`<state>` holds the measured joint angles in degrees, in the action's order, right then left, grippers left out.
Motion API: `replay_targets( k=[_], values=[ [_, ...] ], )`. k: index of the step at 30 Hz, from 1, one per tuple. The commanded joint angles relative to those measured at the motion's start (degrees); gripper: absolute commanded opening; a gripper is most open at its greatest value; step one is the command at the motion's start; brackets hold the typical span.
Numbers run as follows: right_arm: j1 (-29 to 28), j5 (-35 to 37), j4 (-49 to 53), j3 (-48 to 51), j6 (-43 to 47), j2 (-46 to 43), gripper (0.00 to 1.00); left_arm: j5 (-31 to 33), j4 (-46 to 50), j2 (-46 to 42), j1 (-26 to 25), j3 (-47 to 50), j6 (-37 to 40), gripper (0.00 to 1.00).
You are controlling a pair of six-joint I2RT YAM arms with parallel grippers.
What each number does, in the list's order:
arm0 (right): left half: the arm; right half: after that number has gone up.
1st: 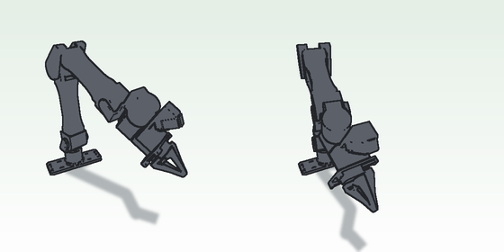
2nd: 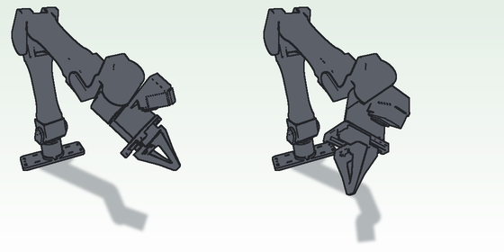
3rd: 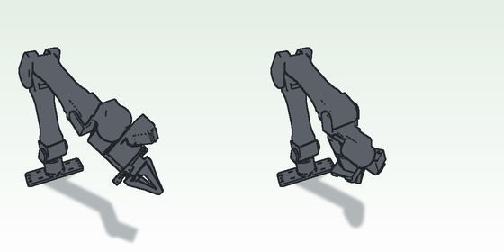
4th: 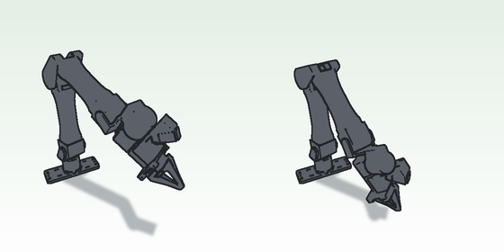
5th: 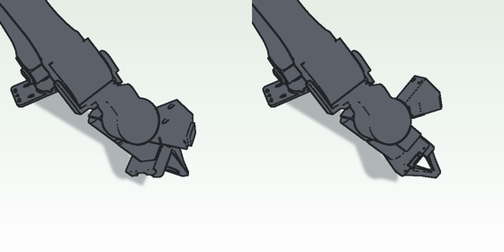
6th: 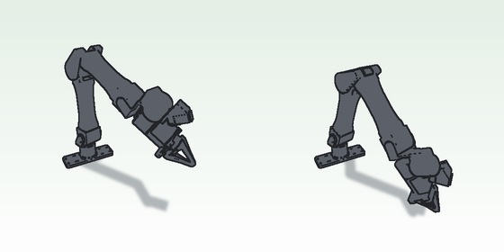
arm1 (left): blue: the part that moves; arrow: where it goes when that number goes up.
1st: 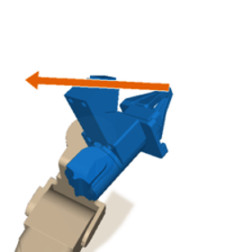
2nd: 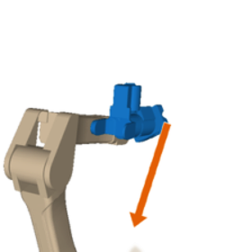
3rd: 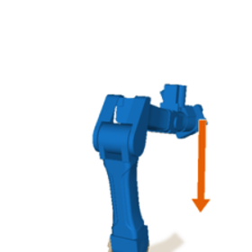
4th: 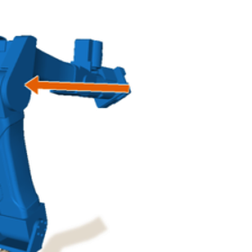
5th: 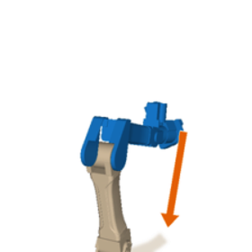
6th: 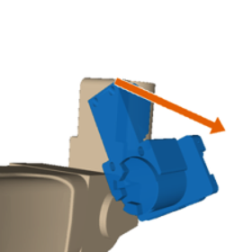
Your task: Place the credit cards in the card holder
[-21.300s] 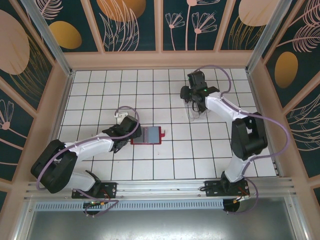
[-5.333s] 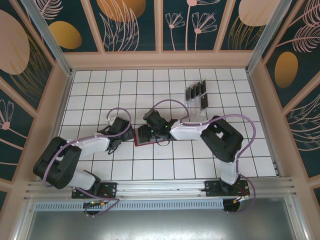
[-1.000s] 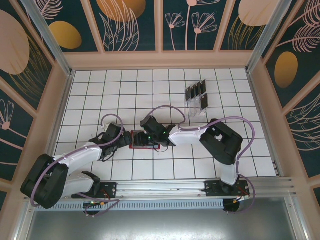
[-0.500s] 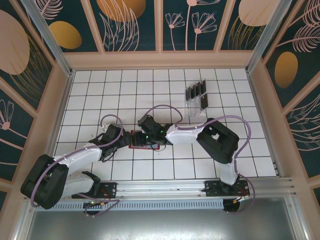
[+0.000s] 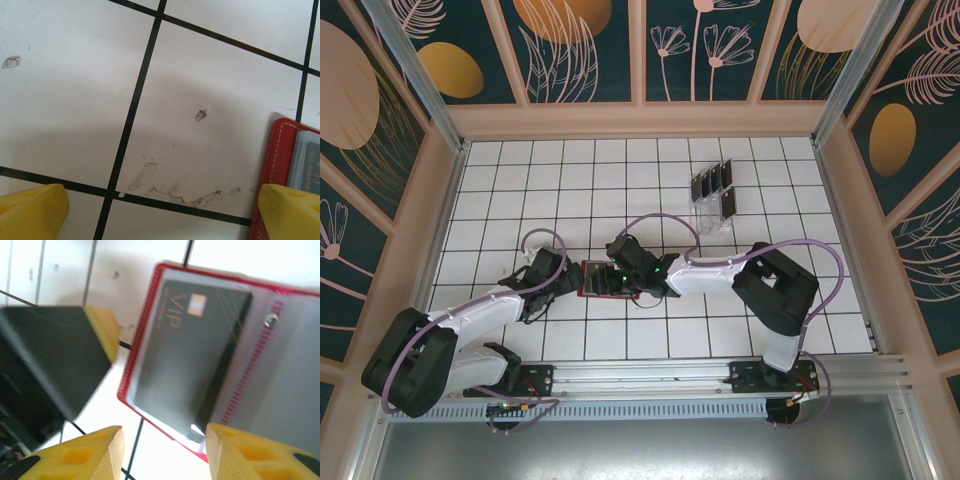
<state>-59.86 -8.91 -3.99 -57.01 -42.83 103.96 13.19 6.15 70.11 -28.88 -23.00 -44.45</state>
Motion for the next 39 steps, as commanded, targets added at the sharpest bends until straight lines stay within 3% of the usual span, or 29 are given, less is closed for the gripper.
replay_targets(
  k=[1, 13, 39],
  values=[
    [0.0, 1.4, -0.9, 0.9, -0.6, 1.7, 0.46, -3.2, 0.7, 2.4, 0.1, 0.3, -0.8, 0.98],
    [6.0, 4.5, 1.6, 3.2, 2.6, 0.3, 0.45, -3.3, 0.5, 2.6, 0.1, 0.1, -0.6, 0.98],
    [4.2, 2.8, 2.6, -2.4, 2.9, 2.1, 0.43, -5.0, -2.3, 6.1, 0.0, -0.4, 0.2, 0.98]
  ],
)
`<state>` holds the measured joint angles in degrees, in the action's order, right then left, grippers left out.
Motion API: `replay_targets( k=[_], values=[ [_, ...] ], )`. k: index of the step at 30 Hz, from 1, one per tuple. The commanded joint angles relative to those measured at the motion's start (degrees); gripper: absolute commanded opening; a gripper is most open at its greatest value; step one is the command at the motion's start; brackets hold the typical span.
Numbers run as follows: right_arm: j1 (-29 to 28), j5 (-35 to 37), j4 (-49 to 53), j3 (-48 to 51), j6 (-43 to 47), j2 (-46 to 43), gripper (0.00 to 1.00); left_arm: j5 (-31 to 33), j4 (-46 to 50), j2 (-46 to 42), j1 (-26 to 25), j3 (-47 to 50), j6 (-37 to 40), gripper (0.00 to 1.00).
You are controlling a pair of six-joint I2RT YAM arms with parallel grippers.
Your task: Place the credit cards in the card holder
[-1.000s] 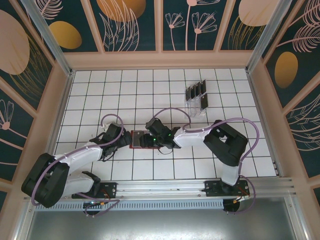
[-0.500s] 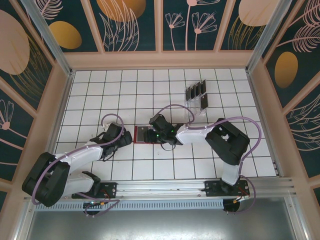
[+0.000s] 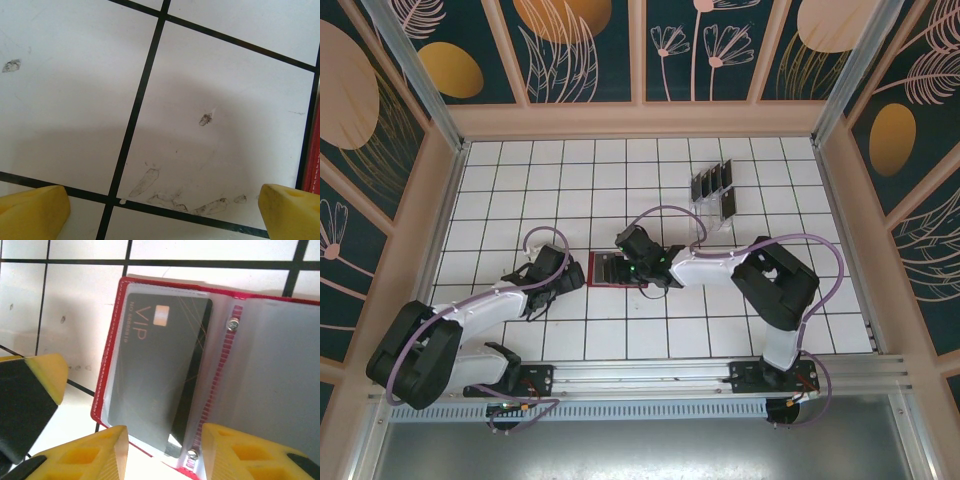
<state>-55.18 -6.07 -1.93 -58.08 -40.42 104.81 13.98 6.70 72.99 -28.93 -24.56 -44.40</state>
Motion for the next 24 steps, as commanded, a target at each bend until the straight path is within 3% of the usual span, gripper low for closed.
replay_targets(
  k=[1, 24],
  values=[
    [-0.5, -0.3, 0.4, -1.4, 0.4, 1.4, 0.43, -5.8, -2.9, 3.3, 0.0, 1.2, 0.2, 0.98],
    [-1.8, -2.5, 0.3, -5.8, 0.2, 5.5, 0.41, -6.9, -5.3, 5.1, -0.7, 2.2, -0.2, 0.99]
  ],
)
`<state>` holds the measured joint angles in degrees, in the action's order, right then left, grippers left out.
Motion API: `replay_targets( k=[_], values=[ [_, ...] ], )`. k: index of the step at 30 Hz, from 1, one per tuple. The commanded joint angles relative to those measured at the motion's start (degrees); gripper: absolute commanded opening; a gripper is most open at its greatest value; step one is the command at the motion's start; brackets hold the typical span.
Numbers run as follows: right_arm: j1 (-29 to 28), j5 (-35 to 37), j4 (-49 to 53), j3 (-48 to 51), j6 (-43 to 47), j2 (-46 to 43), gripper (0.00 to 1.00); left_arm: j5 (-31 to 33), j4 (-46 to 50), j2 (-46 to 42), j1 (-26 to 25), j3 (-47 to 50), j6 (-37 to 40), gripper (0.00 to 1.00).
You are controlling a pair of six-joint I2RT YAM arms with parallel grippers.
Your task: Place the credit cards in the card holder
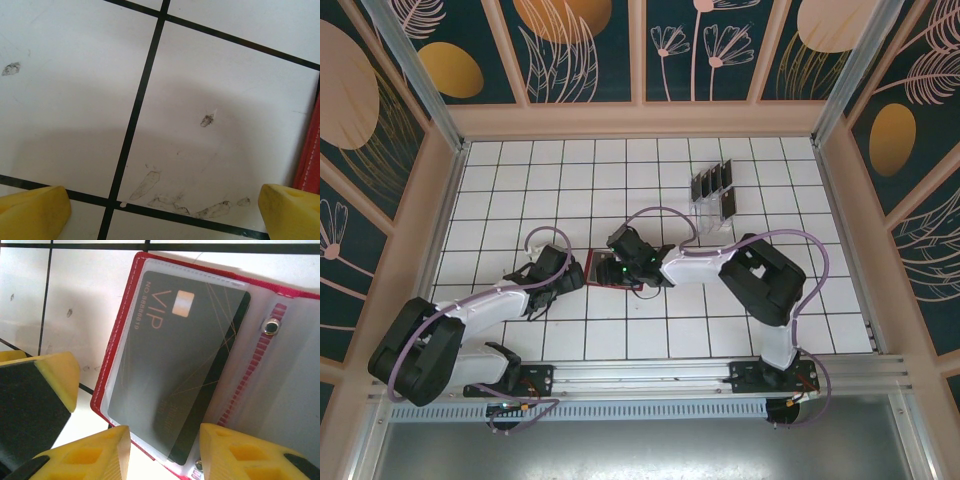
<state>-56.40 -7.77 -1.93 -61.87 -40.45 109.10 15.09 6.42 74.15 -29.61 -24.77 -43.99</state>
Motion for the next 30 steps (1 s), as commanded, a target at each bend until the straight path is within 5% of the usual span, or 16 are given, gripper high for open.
replay_targets(
  k=[1, 23, 30],
  values=[
    [-0.6, -1.1, 0.2, -2.1, 0.0, 1.4, 0.41, -8.0, -5.1, 4.1, -0.1, 2.6, -0.6, 0.99],
    [1.0, -10.0, -13.5, 1.2, -6.9, 3.2, 0.41, -8.5, -7.1, 5.4, -1.9, 4.4, -2.3, 0.98],
    [1.6, -8.5, -16.6, 8.2, -8.0, -2.7, 0.43, -6.7, -4.3, 1.8, -1.9, 3.0, -2.9, 0.99]
  ],
)
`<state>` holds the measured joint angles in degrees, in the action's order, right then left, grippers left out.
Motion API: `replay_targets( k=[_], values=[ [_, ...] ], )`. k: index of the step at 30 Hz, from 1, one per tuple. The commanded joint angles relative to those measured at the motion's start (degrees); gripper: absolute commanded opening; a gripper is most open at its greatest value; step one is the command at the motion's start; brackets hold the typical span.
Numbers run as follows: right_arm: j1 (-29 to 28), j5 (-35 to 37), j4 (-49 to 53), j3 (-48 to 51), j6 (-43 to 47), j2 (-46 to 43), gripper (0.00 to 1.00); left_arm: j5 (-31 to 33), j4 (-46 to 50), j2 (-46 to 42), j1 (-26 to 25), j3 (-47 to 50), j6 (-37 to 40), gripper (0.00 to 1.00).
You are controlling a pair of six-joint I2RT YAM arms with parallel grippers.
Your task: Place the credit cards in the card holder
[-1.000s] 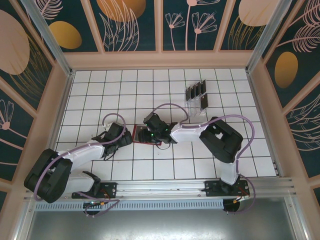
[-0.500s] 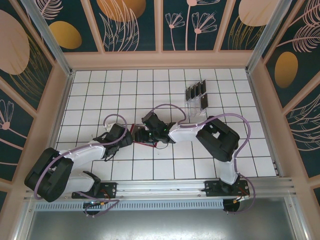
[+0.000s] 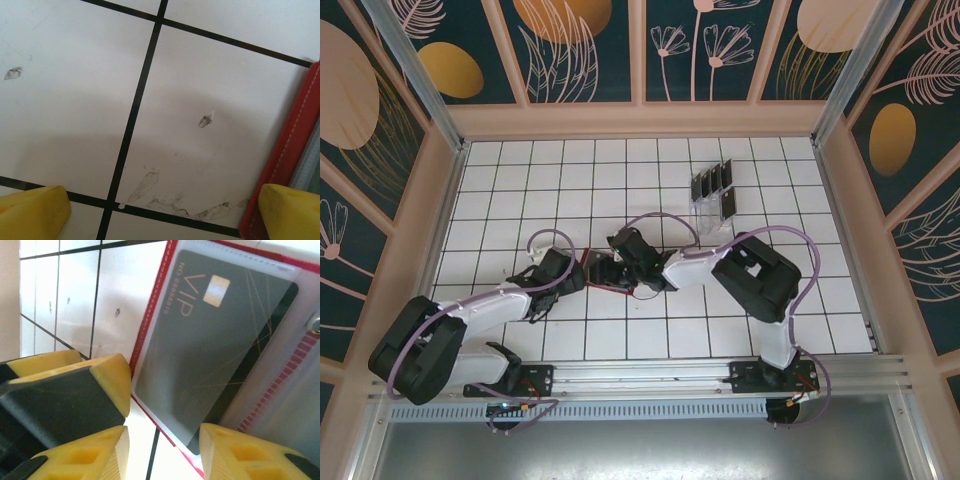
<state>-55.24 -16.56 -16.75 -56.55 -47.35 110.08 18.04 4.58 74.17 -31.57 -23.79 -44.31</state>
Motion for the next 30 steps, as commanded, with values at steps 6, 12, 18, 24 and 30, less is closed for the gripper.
replay_targets(
  k=[6, 12, 18, 24, 30],
  values=[
    [0.4, 0.5, -1.6, 6.6, -0.8, -6.0, 0.44, -5.7, 1.6, -3.0, 0.0, -1.0, -4.0, 0.99],
    [2.7, 1.0, 1.0, 9.5, 1.7, -5.8, 0.44, -4.8, 3.9, -4.2, 0.1, -4.0, -3.3, 0.98],
    [6.9, 3.4, 9.5, 9.4, 10.1, -7.4, 0.42, -5.7, 4.1, -2.8, 0.1, -7.0, -1.5, 0.98],
    [8.5, 3.4, 12.7, 7.4, 13.4, -10.5, 0.42, -6.7, 2.9, 1.0, 0.1, -9.4, 0.6, 0.98],
    [6.8, 4.5, 12.2, 5.8, 11.5, -11.3, 0.41, -7.7, 1.6, 3.1, 0.0, -8.5, 1.5, 0.99]
  ],
)
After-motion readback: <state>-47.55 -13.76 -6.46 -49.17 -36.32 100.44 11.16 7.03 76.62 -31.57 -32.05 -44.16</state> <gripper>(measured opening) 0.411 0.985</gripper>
